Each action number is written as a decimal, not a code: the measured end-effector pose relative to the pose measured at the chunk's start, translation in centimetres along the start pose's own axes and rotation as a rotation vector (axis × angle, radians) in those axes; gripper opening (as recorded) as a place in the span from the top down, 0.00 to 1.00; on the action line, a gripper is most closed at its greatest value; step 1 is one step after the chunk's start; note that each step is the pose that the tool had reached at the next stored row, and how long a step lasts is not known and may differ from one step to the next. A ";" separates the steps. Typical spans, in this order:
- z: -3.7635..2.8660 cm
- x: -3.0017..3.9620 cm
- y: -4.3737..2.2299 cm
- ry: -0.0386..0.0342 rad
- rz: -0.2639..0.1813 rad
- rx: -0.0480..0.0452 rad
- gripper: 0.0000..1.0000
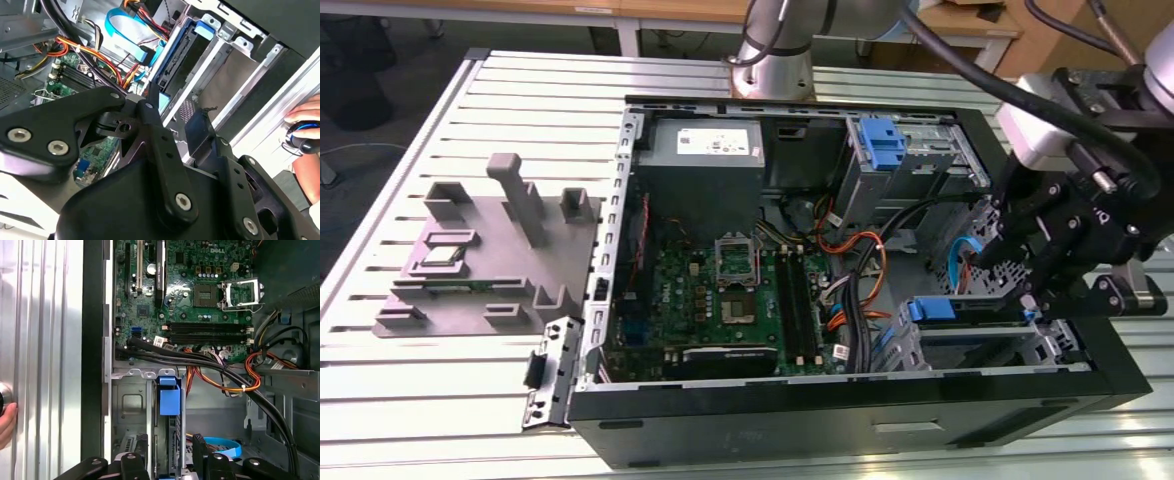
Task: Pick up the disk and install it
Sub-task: 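Insert the disk into the insertion slot, then insert the first disk wire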
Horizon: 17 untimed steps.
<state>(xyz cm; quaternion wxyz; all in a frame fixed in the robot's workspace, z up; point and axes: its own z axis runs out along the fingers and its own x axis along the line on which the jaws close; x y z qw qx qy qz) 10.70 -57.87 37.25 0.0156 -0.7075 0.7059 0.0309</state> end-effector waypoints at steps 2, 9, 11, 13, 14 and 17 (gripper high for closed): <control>0.28 0.01 0.02 0.0000 -0.005 0.0027 0.52; 0.72 -0.33 0.04 0.0001 -0.010 0.0049 0.52; 0.75 -0.50 0.05 0.0001 -0.010 0.0049 0.52; 0.78 -0.57 0.04 0.0001 -0.010 0.0049 0.52; 0.81 -0.63 0.04 0.0002 -0.010 0.0048 0.52; 0.78 -0.63 0.05 -0.0010 -0.010 0.0049 0.52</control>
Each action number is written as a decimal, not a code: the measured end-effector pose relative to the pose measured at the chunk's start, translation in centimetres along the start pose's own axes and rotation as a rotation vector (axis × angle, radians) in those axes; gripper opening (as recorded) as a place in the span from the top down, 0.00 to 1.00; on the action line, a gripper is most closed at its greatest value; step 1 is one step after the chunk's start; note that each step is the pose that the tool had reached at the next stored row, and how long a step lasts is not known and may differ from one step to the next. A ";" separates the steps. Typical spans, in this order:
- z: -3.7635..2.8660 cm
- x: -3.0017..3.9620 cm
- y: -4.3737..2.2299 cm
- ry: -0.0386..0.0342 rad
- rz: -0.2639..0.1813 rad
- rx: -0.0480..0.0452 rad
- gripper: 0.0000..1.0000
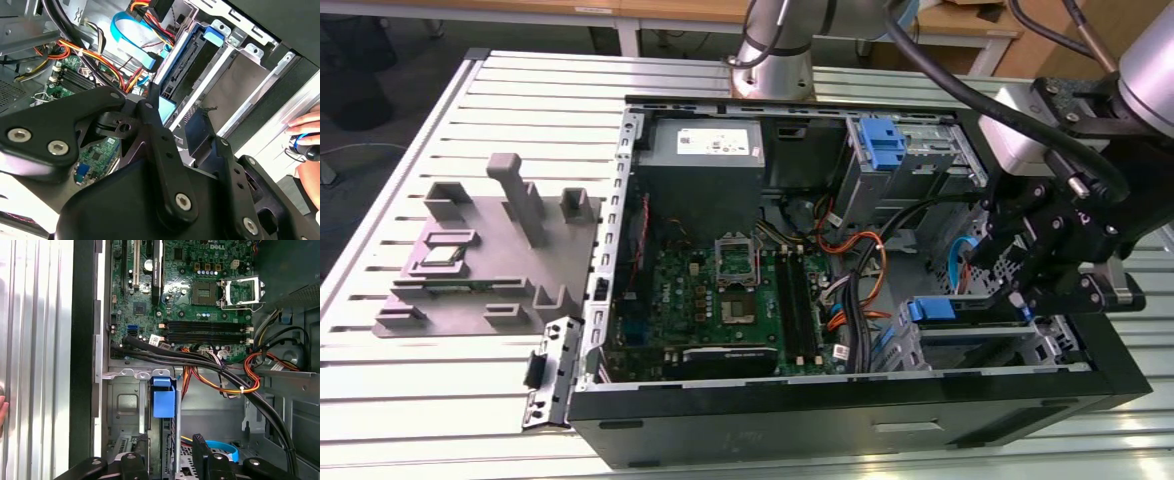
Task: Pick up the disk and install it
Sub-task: 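Insert the first disk wire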
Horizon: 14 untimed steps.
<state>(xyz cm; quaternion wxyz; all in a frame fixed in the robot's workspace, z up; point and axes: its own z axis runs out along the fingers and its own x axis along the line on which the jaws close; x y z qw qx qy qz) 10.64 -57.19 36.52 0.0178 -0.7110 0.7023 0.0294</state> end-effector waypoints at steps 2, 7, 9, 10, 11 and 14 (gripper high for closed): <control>-0.11 -0.01 0.00 -0.0005 0.000 0.0000 0.52; -0.14 -0.03 0.00 -0.0041 0.000 0.0001 0.52; -0.11 -0.12 0.00 -0.0057 0.000 0.0001 0.52; -0.09 -0.14 0.00 -0.0080 0.000 0.0001 0.52; -0.05 -0.19 0.00 -0.0101 0.000 0.0001 0.52; 0.05 -0.40 -0.01 -0.0150 0.000 0.0002 0.52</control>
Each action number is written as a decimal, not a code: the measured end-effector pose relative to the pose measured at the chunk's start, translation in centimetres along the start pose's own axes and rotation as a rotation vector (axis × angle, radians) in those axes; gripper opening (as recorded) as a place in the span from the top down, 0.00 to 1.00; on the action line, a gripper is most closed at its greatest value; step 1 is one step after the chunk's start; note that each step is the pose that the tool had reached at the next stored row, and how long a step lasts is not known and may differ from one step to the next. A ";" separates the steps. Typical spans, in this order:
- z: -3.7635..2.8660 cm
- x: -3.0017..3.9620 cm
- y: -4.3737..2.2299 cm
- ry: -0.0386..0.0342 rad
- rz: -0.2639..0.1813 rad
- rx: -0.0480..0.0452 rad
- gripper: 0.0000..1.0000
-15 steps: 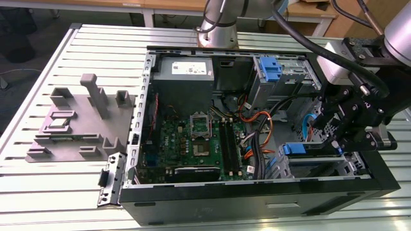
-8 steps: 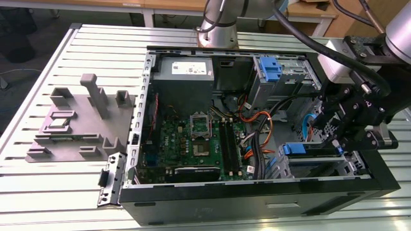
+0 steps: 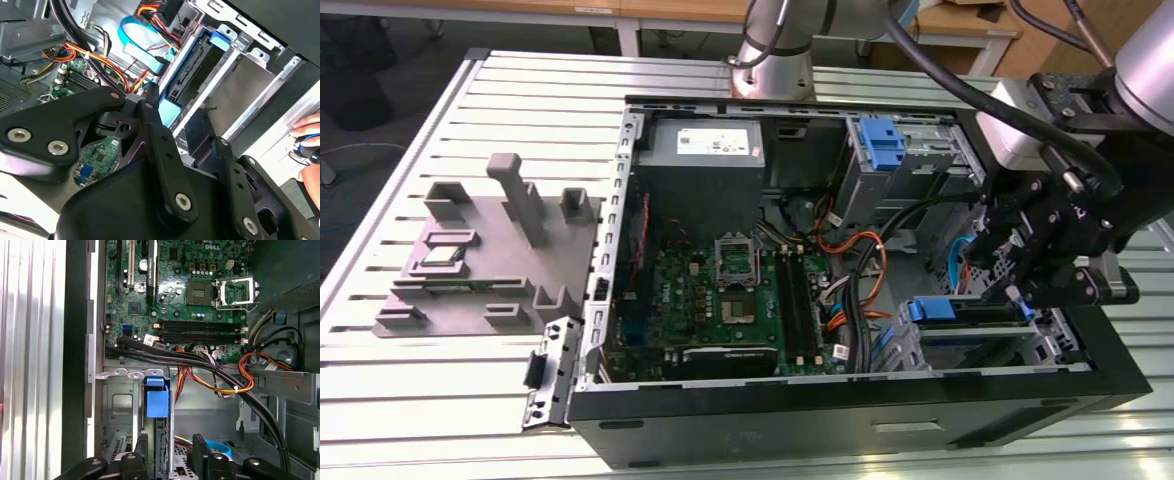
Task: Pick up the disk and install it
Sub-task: 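Insert the first disk wire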
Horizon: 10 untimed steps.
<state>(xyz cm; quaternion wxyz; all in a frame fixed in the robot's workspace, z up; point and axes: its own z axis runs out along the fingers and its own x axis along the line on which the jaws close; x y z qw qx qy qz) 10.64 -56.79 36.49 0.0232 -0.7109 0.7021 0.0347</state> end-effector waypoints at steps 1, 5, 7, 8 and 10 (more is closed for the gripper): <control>0.04 -0.07 0.00 -0.0022 0.000 0.0001 0.52; 0.19 -0.41 -0.01 -0.0103 0.000 0.0001 0.52; 0.28 -0.59 -0.01 -0.0126 0.000 0.0001 0.52; 0.31 -0.67 -0.02 -0.0136 0.000 0.0002 0.52; 0.39 -0.84 -0.05 -0.0154 0.000 0.0002 0.52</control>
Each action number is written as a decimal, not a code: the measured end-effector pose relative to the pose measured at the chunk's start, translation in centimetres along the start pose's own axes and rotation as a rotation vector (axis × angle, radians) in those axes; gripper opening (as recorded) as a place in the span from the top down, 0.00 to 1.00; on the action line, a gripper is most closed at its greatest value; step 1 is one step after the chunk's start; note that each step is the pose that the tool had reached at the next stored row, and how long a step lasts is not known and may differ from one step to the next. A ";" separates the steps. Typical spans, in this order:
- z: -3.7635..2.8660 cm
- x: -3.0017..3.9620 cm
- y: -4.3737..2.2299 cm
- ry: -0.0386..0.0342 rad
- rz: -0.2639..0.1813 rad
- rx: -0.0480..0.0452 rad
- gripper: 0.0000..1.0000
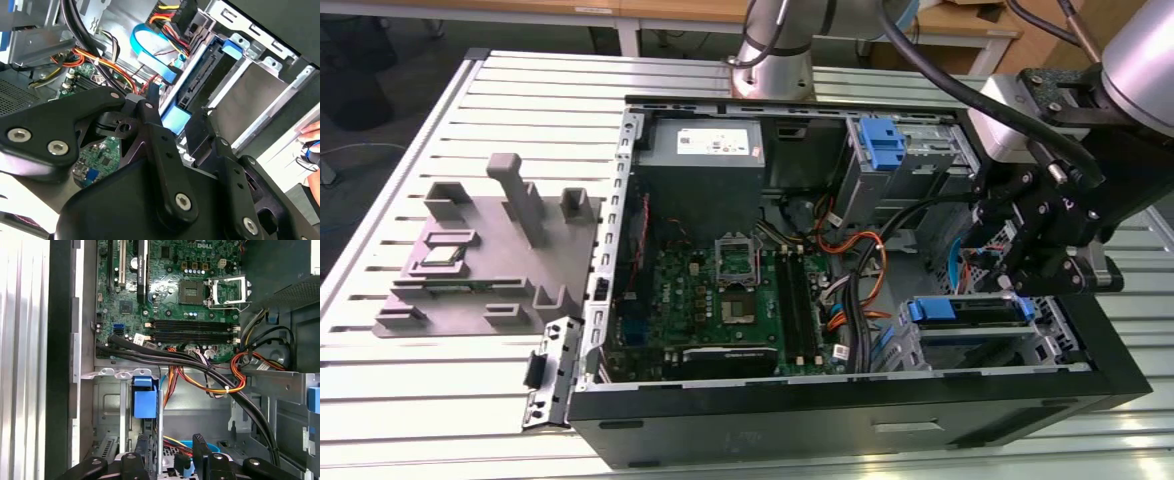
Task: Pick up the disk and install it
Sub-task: 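Insert the first disk wire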
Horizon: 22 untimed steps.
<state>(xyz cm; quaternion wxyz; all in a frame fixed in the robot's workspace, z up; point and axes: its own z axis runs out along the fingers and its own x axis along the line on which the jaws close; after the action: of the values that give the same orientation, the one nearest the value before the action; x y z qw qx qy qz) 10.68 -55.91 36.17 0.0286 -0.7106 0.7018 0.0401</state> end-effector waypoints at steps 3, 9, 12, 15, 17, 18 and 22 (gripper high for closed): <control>0.10 -0.20 -0.24 -0.0012 0.000 0.0000 0.52; 0.25 -0.54 -0.98 -0.0025 0.000 0.0000 0.52; 0.31 -0.67 -1.31 -0.0025 0.000 0.0000 0.52; 0.34 -0.67 -1.61 -0.0025 0.000 0.0000 0.52; 0.38 -0.67 -1.75 -0.0025 0.000 0.0001 0.52; 0.40 -0.66 -1.80 -0.0023 0.000 0.0000 0.52; 0.54 -0.65 -1.82 0.0064 0.000 0.0000 0.52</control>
<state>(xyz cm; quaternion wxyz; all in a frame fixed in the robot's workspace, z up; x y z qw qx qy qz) 12.48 -55.19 35.67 0.0264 -0.7107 0.7019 0.0379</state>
